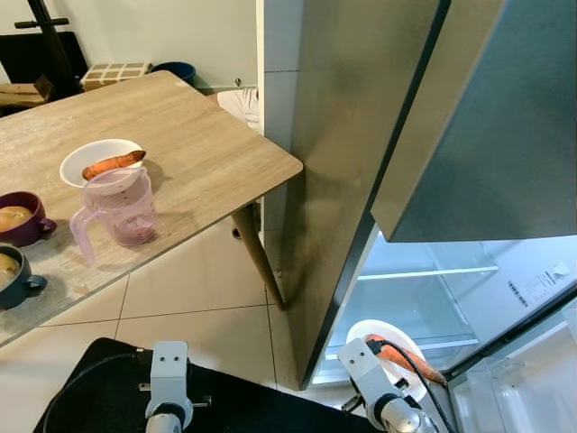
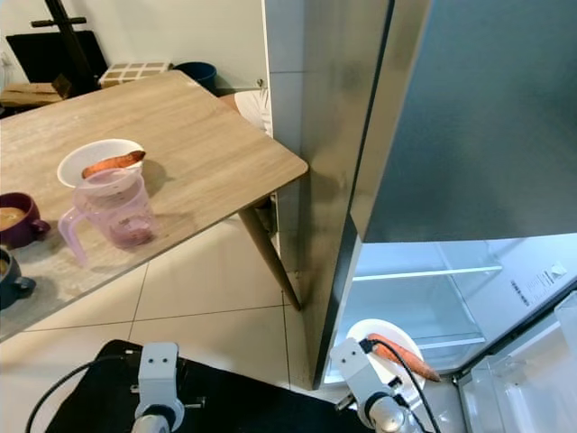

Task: Restocking fridge

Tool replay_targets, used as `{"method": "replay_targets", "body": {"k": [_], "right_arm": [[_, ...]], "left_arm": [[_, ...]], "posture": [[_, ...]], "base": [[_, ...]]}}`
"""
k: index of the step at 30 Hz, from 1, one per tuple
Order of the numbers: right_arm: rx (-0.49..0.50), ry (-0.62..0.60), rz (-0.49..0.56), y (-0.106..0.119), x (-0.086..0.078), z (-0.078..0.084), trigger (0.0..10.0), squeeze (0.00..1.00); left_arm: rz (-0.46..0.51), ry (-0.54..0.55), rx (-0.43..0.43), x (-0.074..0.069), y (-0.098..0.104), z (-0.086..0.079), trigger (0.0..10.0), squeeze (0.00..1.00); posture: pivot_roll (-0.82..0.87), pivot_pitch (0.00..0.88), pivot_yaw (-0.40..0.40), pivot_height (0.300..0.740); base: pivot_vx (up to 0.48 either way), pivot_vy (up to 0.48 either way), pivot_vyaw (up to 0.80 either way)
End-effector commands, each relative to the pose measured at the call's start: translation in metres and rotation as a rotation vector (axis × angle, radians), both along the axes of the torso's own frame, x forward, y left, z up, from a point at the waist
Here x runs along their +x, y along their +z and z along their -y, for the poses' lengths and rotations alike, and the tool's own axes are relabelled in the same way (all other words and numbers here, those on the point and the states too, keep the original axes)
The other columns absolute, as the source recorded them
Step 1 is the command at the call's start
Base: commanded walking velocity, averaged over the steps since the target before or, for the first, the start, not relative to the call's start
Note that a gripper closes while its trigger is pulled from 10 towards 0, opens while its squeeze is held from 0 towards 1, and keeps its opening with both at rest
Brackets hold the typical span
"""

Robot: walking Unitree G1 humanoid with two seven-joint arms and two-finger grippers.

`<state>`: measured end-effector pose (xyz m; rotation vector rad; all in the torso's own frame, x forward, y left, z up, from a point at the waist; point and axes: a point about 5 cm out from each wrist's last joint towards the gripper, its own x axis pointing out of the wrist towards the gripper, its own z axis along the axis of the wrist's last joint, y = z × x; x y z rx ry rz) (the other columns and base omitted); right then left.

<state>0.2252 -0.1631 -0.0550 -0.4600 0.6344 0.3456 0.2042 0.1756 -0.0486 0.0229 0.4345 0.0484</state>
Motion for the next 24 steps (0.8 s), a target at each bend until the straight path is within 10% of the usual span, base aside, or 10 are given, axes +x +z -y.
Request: {"method": "replay_targets", "body": {"k": [1, 11, 24], "right_arm": [[-0.009, -0.018, -0.006, -0.0014, -0.0024, 0.0042, 10.0, 0.00], [-0.009, -0.018, -0.005, -0.0012, -0.0020, 0.0040, 10.0, 0.00], [0.000, -0.008, 0.006, 0.0005, 0.0008, -0.0003, 10.0, 0.00]], "left_arm": [[-0.030, -0.002, -0.007, -0.0065, -0.0048, 0.0019, 10.0, 0.00], [-0.029, 0.000, -0.009, -0.0056, -0.0045, 0.0019, 10.0, 0.00], [-0.016, 0.043, -0.007, -0.0058, -0.0032, -0.0046, 10.0, 0.00]], "posture": [[-0.08, 0.102, -0.025, 0.740], [-0.08, 0.102, -0.023, 0.740], [-0.08, 0.101, -0.023, 0.740]], "base": [[0.000, -0.469, 0.00], [0.000, -0.469, 0.00], [0.000, 0.000, 0.00]]}}
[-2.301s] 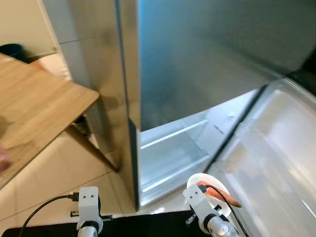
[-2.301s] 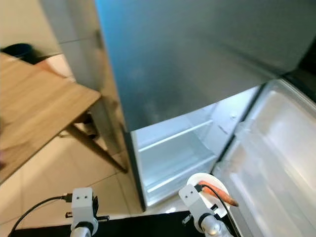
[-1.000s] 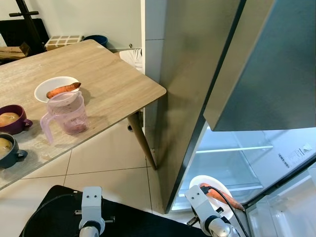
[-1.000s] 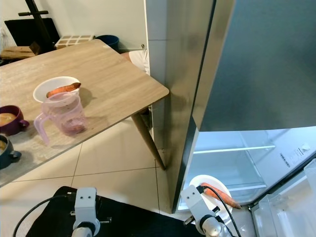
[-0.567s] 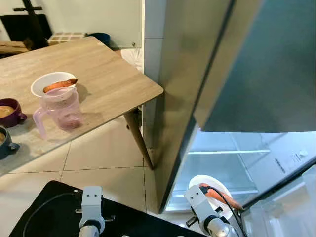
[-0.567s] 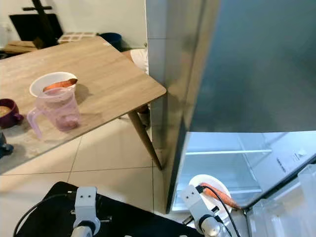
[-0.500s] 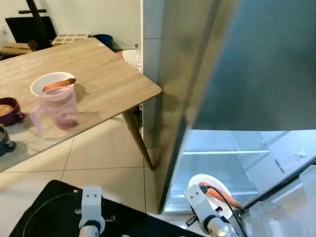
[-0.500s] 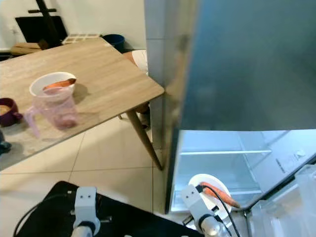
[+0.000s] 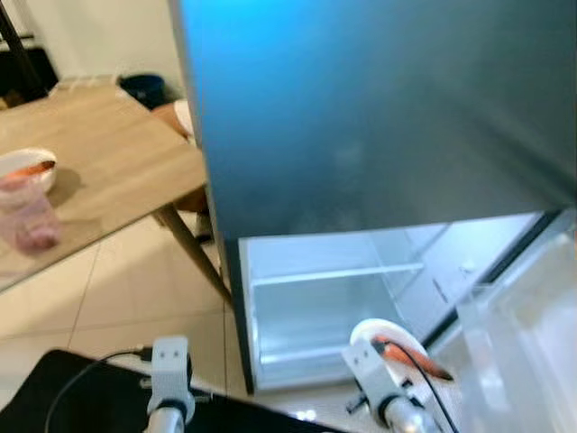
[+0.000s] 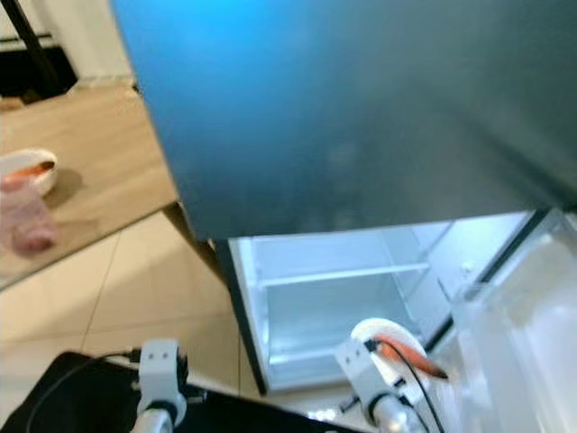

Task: Restocking fridge

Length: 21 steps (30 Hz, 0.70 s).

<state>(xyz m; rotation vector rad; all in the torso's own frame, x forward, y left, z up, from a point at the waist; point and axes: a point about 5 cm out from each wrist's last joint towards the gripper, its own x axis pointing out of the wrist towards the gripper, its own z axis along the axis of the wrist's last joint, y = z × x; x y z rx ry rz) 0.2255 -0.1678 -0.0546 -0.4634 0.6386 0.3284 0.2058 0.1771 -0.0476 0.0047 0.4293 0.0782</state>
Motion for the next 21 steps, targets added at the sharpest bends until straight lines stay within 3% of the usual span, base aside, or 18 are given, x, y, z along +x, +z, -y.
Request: {"method": "replay_targets", "body": {"k": [1, 10, 18, 20, 21], "right_arm": [[0.010, 0.009, 0.008, 0.000, 0.001, -0.006, 10.0, 0.00], [0.018, 0.022, 0.017, 0.002, 0.003, -0.009, 10.0, 0.00], [0.025, 0.032, 0.020, 0.004, 0.006, -0.010, 10.0, 0.00], [0.047, 0.041, 0.058, 0.010, 0.014, -0.014, 10.0, 0.00], [0.047, 0.041, 0.058, 0.010, 0.014, -0.014, 10.0, 0.00]], "left_arm": [[-0.020, 0.006, 0.005, -0.008, -0.004, -0.003, 10.0, 0.00], [-0.026, -0.026, 0.002, -0.010, -0.005, -0.001, 10.0, 0.00], [-0.015, -0.270, 0.013, -0.009, -0.004, 0.020, 10.0, 0.00], [-0.003, -0.442, 0.034, -0.008, -0.001, 0.031, 10.0, 0.00], [-0.003, -0.442, 0.034, -0.008, -0.001, 0.031, 10.0, 0.00]], "posture": [[-0.08, 0.101, -0.022, 0.740], [-0.08, 0.096, -0.023, 0.740], [-0.08, 0.092, -0.024, 0.740], [-0.08, 0.088, -0.018, 0.726], [-0.08, 0.088, -0.018, 0.726]], "base": [[0.000, 0.000, 0.00], [0.000, 0.000, 0.00], [0.000, 0.000, 0.00], [0.000, 0.000, 0.00], [0.000, 0.000, 0.00]]}}
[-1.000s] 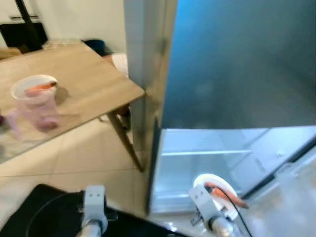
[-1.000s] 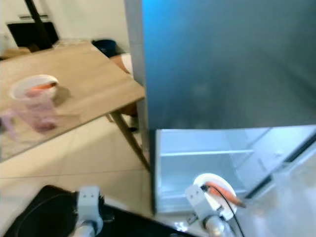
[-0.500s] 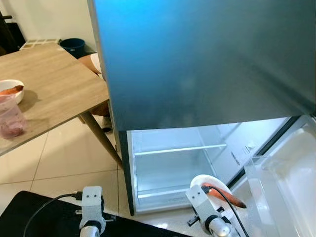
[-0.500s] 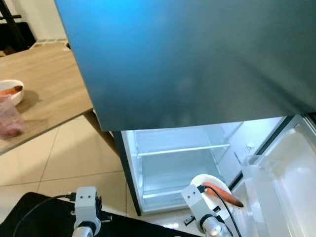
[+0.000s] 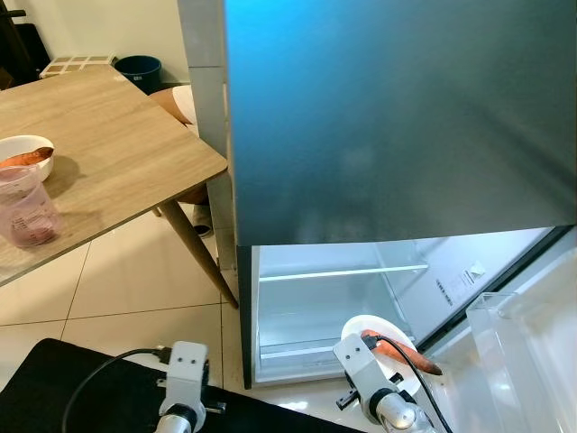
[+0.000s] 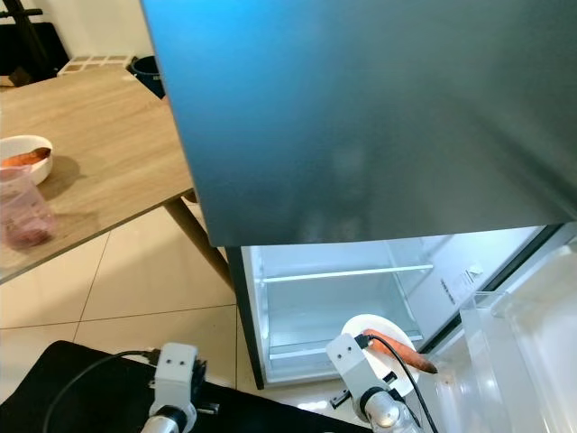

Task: Restocking fridge

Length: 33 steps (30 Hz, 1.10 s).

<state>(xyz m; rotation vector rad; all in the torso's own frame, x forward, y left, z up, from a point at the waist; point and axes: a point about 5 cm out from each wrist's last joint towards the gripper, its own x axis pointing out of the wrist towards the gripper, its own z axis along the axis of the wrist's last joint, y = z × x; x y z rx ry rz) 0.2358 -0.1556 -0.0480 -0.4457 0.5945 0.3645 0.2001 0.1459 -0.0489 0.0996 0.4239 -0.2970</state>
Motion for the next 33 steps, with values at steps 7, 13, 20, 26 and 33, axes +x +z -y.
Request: {"method": "replay_targets", "body": {"k": [7, 13, 20, 26, 33], "right_arm": [[0.052, 0.017, 0.102, 0.016, 0.019, -0.010, 10.0, 0.00], [0.046, 0.077, 0.155, 0.026, 0.028, -0.020, 10.0, 0.00], [0.019, 0.098, 0.189, 0.034, 0.039, -0.020, 10.0, 0.00], [-0.015, 0.135, 0.229, 0.043, 0.048, -0.022, 10.0, 0.00], [-0.043, 0.231, 0.283, 0.056, 0.059, -0.028, 10.0, 0.00]], "left_arm": [[0.063, -0.180, 0.041, 0.000, 0.007, 0.007, 10.0, 0.00], [0.151, -0.165, 0.071, 0.006, 0.017, 0.004, 10.0, 0.00], [0.182, -0.159, 0.066, 0.005, 0.020, 0.004, 10.0, 0.00], [0.187, -0.153, 0.064, 0.003, 0.020, 0.005, 10.0, 0.00], [0.194, -0.156, 0.059, 0.003, 0.022, 0.008, 10.0, 0.00]], "posture": [[-0.08, 0.089, -0.013, 0.711], [-0.08, 0.098, -0.017, 0.701], [-0.08, 0.104, -0.022, 0.686], [-0.08, 0.105, -0.024, 0.681], [-0.08, 0.108, -0.027, 0.666]], "base": [[0.000, 0.000, 0.00], [0.000, 0.000, 0.00], [0.000, 0.000, 0.00], [0.000, 0.000, 0.00], [0.000, 0.000, 0.00]]}}
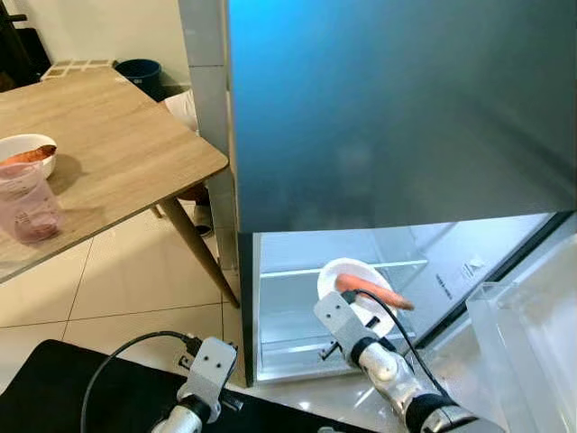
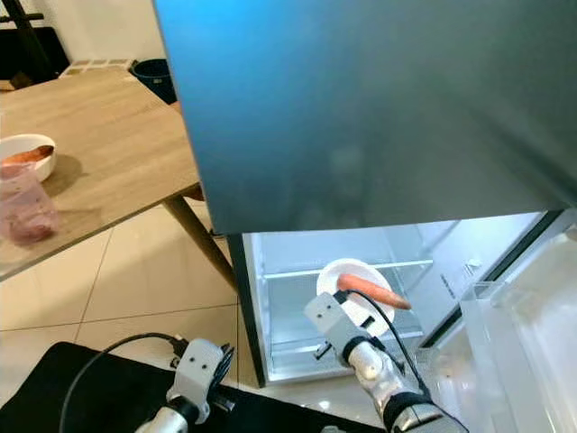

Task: Restocking fridge

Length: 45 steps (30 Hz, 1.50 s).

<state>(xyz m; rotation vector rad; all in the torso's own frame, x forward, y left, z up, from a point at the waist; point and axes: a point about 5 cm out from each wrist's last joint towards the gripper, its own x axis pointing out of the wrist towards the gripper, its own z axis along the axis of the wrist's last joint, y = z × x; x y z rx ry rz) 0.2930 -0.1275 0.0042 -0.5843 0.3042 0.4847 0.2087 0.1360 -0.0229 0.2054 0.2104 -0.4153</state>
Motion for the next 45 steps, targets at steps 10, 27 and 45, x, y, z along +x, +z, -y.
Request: {"method": "replay_targets", "body": {"k": [10, 27, 45], "right_arm": [[-0.082, 0.157, 0.057, 0.018, 0.015, -0.006, 10.0, 0.00], [-0.125, 0.275, 0.122, 0.059, 0.045, -0.004, 10.0, 0.00], [-0.246, 0.387, 0.092, 0.084, 0.064, -0.011, 10.0, 0.00]], "left_arm": [[0.004, -0.023, 0.017, -0.003, 0.000, 0.000, 10.0, 0.00], [0.024, -0.031, 0.016, 0.001, 0.005, 0.001, 10.0, 0.00], [0.134, -0.107, -0.015, 0.020, 0.030, 0.018, 10.0, 0.00]], "posture": [[-0.08, 0.117, -0.038, 0.651], [-0.09, 0.133, -0.047, 0.651], [-0.08, 0.203, -0.068, 0.626]], "base": [[0.000, 0.000, 0.00], [0.000, 0.000, 0.00], [0.000, 0.000, 0.00]]}}
